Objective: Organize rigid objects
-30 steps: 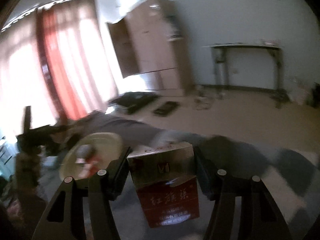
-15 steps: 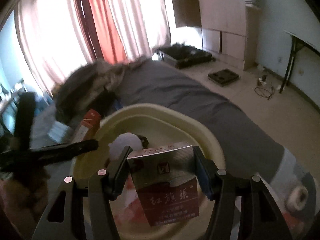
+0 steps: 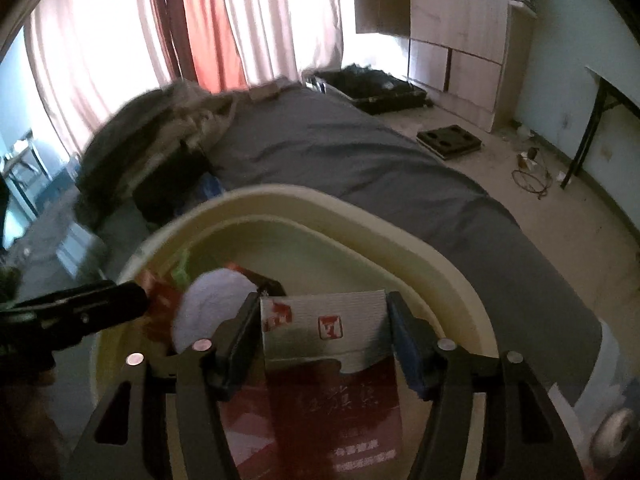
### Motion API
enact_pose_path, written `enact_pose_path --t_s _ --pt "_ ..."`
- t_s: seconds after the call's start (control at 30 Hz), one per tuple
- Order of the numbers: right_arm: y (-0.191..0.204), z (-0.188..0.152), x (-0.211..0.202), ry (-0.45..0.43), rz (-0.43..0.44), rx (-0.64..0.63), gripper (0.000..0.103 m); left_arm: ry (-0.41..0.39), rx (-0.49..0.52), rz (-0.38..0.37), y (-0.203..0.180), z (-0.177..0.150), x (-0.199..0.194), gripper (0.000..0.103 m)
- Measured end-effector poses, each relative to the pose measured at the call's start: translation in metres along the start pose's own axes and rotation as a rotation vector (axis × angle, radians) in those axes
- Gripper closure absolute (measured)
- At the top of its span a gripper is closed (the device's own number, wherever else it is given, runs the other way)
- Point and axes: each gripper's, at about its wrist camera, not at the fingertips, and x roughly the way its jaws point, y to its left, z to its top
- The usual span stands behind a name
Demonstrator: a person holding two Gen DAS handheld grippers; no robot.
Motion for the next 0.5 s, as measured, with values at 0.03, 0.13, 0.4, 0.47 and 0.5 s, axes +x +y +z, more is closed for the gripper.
enact_pose_path --t_s 0.03,0.13,0.4,0.47,0.5 --pt "0.0 0.0 -0.014 -0.043 -0.005 0.005 0.01 -0.028 -0.001 -0.036 -0.003 0.0 -0.009 0.011" --pt "-0.007 -0.012 -0.081 -0.202 -0.061 0.055 0.0 -0.093 0.056 -0.155 -0.028 -0.004 -0.032 0.0" --pt "-0.108 -0.133 -0.251 -0.335 -0.596 0.401 0.0 0.073 0.461 -0.345 -0.19 -0.069 0.002 0.0" --pt "-0.138 -0.156 -0.264 -0.345 -0.672 0.509 0.0 0.128 0.529 -0.368 -0.222 -0.094 0.016 0.0" --pt "-0.152 -0.166 -0.267 -0.335 -0.676 0.551 0.0 0.163 0.563 -0.377 -0.243 -0.111 0.026 0.0"
